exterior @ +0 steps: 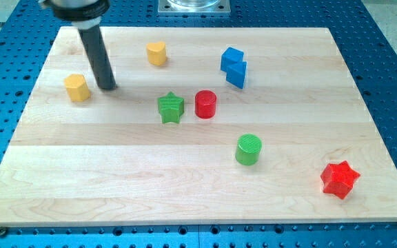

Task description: Put the heart at the top of the hexagon

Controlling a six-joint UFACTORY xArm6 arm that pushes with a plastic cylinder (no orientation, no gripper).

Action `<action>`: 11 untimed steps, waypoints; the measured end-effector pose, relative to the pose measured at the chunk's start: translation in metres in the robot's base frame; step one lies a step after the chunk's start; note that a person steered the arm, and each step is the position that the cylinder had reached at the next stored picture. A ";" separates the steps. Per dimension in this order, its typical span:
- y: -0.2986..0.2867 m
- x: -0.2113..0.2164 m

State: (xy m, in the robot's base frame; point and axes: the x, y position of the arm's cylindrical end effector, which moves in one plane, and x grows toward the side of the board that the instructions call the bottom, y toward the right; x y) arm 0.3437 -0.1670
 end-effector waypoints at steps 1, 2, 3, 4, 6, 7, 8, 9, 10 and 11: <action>-0.041 0.013; -0.029 0.060; 0.029 0.055; 0.051 0.088; 0.181 -0.019; 0.169 -0.070; 0.163 -0.084; 0.082 -0.048; 0.041 -0.012; 0.034 -0.010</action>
State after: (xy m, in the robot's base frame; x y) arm 0.3338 -0.1330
